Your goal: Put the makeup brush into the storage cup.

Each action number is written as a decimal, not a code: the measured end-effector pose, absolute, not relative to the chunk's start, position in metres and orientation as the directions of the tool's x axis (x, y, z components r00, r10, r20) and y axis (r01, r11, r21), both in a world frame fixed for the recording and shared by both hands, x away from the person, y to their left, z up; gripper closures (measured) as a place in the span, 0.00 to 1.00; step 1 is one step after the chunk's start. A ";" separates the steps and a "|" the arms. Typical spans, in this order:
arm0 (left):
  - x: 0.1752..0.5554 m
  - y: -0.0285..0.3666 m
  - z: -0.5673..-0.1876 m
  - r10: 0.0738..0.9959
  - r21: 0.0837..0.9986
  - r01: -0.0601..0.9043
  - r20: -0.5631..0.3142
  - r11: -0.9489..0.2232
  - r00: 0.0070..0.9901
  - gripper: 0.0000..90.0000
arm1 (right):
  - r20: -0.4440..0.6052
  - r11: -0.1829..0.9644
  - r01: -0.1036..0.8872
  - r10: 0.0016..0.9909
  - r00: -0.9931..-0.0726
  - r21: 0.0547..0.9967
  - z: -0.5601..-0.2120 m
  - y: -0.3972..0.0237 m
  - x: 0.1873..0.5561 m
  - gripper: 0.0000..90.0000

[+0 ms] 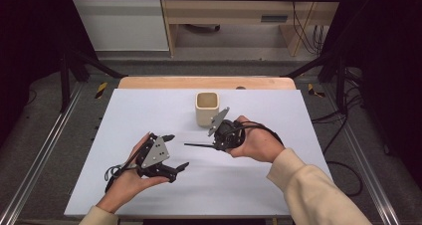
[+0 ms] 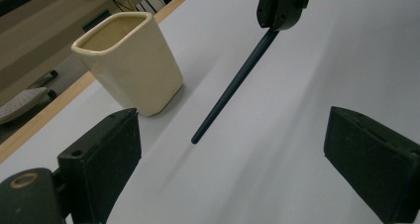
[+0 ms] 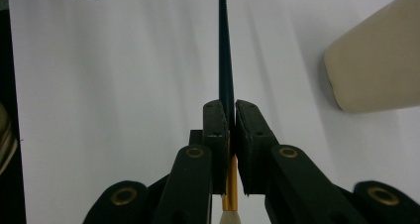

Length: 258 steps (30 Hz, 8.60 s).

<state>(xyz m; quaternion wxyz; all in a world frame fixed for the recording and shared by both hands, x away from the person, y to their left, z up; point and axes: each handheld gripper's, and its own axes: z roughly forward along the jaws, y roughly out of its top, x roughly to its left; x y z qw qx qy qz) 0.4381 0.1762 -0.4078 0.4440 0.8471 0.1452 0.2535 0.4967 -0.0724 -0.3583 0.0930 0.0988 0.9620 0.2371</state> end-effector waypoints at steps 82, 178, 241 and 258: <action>0.459 0.172 -0.429 0.460 0.823 0.053 0.262 -0.566 0.848 0.93 | -0.097 0.626 0.171 0.370 -0.924 0.761 -0.329 -0.073 0.485 0.11; 0.442 0.156 -0.428 0.592 0.959 0.118 0.061 -0.259 0.803 0.64 | 0.209 0.055 0.263 0.463 -0.862 0.963 -0.399 -0.090 0.473 0.93; 0.440 0.286 -0.452 0.813 0.957 0.247 -0.021 -0.152 0.582 0.06 | -0.123 0.239 0.083 0.731 -0.671 0.967 -0.337 -0.111 0.534 0.93; 0.440 0.289 -0.449 0.812 0.970 0.212 -0.027 -0.119 0.583 0.06 | -0.152 0.248 0.055 0.738 -0.658 0.967 -0.322 -0.105 0.552 0.93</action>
